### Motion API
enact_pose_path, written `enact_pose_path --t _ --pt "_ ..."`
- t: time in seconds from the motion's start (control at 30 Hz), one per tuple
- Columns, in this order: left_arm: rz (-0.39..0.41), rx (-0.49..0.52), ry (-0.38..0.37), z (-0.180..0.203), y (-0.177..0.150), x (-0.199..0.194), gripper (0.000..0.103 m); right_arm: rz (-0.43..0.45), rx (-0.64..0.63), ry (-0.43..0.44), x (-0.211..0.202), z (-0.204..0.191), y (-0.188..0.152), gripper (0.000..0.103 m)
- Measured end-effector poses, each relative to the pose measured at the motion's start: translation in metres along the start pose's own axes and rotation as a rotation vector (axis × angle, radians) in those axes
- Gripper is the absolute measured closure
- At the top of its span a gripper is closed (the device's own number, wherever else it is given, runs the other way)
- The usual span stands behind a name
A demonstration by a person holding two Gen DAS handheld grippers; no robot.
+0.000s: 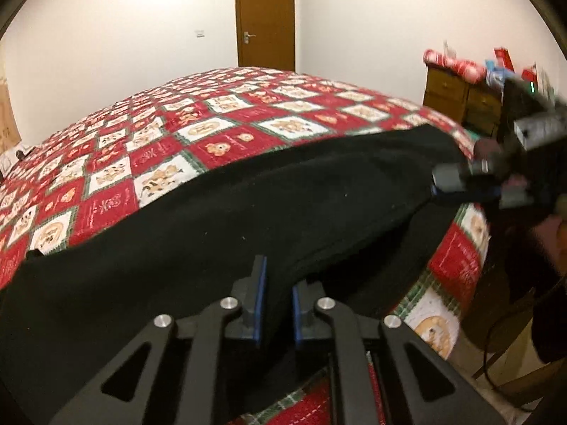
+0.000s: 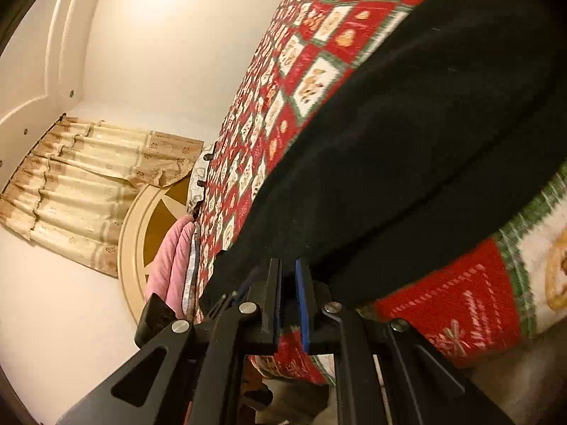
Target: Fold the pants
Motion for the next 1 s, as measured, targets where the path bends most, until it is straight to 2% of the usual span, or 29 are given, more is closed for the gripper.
enact_pose_path --t 0.03,0.07,0.1,0.17,0.33,0.43,0.57,0.6,0.63,0.67,0.7,0.83,0.93,0.97,1.0 --pt "0.006 0.002 -0.003 0.001 0.000 -0.002 0.091 -0.005 0.019 0.009 -0.004 0.005 -0.001 0.091" --pt "0.014 0.001 -0.007 0.003 0.001 -0.004 0.091 -0.006 0.029 0.008 -0.004 0.007 -0.001 0.076" --pt "0.022 -0.005 -0.014 0.004 0.002 -0.007 0.091 -0.001 0.036 0.003 -0.008 0.010 -0.001 0.046" --pt "0.038 -0.014 -0.023 0.006 0.007 -0.012 0.091 0.043 0.055 0.003 -0.013 0.011 -0.004 0.019" --pt "0.070 -0.032 -0.037 0.003 0.020 -0.019 0.091 0.044 0.059 0.041 0.001 0.014 -0.002 0.020" --pt "0.080 -0.062 -0.058 -0.001 0.025 -0.025 0.091 0.063 0.040 0.065 0.009 0.014 0.005 0.022" --pt "0.087 -0.076 -0.072 -0.003 0.028 -0.029 0.091 0.088 0.025 0.019 0.013 0.022 0.017 0.028" --pt "0.088 -0.076 -0.072 -0.003 0.028 -0.029 0.091 0.105 0.035 0.010 0.012 0.027 0.022 0.038" --pt "0.087 -0.079 -0.072 -0.003 0.028 -0.028 0.091 0.117 0.035 -0.003 0.009 0.031 0.025 0.043" --pt "0.086 -0.083 -0.075 -0.004 0.028 -0.028 0.091 0.136 0.032 -0.030 0.004 0.036 0.030 0.055" --pt "0.087 -0.088 -0.079 -0.004 0.028 -0.029 0.091 0.167 0.037 -0.061 -0.005 0.042 0.035 0.057" --pt "0.092 -0.092 -0.089 -0.004 0.030 -0.031 0.091 0.277 0.084 -0.138 -0.044 0.068 0.057 0.057" --pt "0.077 -0.090 -0.091 -0.003 0.027 -0.028 0.092 0.307 0.098 -0.209 -0.067 0.082 0.073 0.058" --pt "0.071 -0.089 -0.092 -0.002 0.026 -0.027 0.092 0.304 0.093 -0.238 -0.070 0.084 0.077 0.071" --pt "0.065 -0.084 -0.092 -0.001 0.024 -0.026 0.092 0.297 0.085 -0.263 -0.073 0.086 0.082 0.095"
Point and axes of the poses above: each gripper's, at about its wrist camera, not at the fingertips, and x roughly the way its jaws point, z to its right, y to its top, the point moved 1 cm from there along x, roughly the way its jaws point, and after that the axes turned 11 degrees about -x, right-handed, at the moved point
